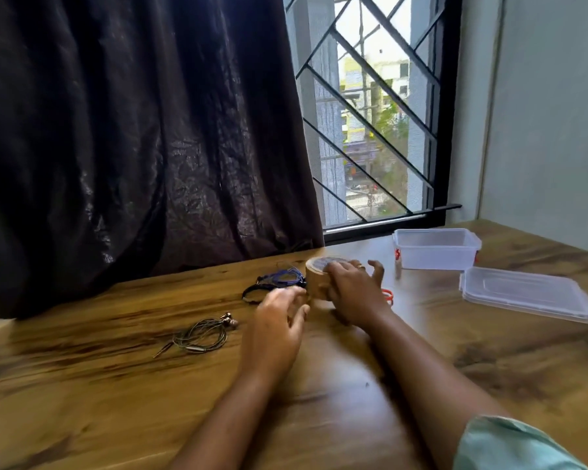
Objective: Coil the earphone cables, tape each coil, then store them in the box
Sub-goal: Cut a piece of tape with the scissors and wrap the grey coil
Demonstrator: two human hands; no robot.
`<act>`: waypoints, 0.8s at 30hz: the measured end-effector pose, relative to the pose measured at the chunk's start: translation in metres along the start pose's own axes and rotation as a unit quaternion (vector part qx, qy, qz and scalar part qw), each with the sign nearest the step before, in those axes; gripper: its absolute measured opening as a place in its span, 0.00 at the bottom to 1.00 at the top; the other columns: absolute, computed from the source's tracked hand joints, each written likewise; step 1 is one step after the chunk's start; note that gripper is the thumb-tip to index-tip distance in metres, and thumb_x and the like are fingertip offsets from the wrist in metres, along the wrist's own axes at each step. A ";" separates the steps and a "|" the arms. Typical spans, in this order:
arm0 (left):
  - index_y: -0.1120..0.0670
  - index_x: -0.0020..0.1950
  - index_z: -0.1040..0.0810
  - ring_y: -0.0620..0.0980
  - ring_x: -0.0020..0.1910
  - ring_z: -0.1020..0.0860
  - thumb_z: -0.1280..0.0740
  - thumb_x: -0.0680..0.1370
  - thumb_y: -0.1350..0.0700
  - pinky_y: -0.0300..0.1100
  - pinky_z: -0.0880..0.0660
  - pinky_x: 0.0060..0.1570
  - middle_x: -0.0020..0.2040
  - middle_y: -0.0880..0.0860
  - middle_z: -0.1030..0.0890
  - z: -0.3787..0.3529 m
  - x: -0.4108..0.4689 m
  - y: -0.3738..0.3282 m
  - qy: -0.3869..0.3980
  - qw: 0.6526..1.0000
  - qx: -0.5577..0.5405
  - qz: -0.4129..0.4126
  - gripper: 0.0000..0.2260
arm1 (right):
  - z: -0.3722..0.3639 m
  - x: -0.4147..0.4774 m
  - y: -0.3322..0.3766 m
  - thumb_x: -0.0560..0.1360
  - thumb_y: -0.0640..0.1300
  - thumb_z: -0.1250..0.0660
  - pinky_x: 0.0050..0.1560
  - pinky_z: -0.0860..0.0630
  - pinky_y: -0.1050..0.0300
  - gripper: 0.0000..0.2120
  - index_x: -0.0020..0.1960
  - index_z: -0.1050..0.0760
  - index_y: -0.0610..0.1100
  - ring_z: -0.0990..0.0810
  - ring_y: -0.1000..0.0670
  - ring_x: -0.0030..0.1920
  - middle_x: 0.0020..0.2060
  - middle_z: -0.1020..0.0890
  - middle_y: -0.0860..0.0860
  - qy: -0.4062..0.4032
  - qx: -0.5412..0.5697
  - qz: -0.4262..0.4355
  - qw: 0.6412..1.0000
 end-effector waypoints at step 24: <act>0.55 0.39 0.18 0.47 0.33 0.19 0.28 0.73 0.58 0.52 0.19 0.39 0.35 0.50 0.17 0.008 0.027 0.032 -0.123 0.928 -0.321 0.144 0.03 | 0.016 -0.002 0.032 0.80 0.49 0.47 0.25 0.38 0.68 0.13 0.36 0.35 0.53 0.27 0.57 0.26 0.24 0.30 0.57 -0.205 0.269 0.040 0.940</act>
Point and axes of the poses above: each hand's wrist, its own x-axis towards the middle knuckle, its own z-axis out of the back of the hand, y = z × x, the point moved 5 cm from there along x, towards the middle knuckle
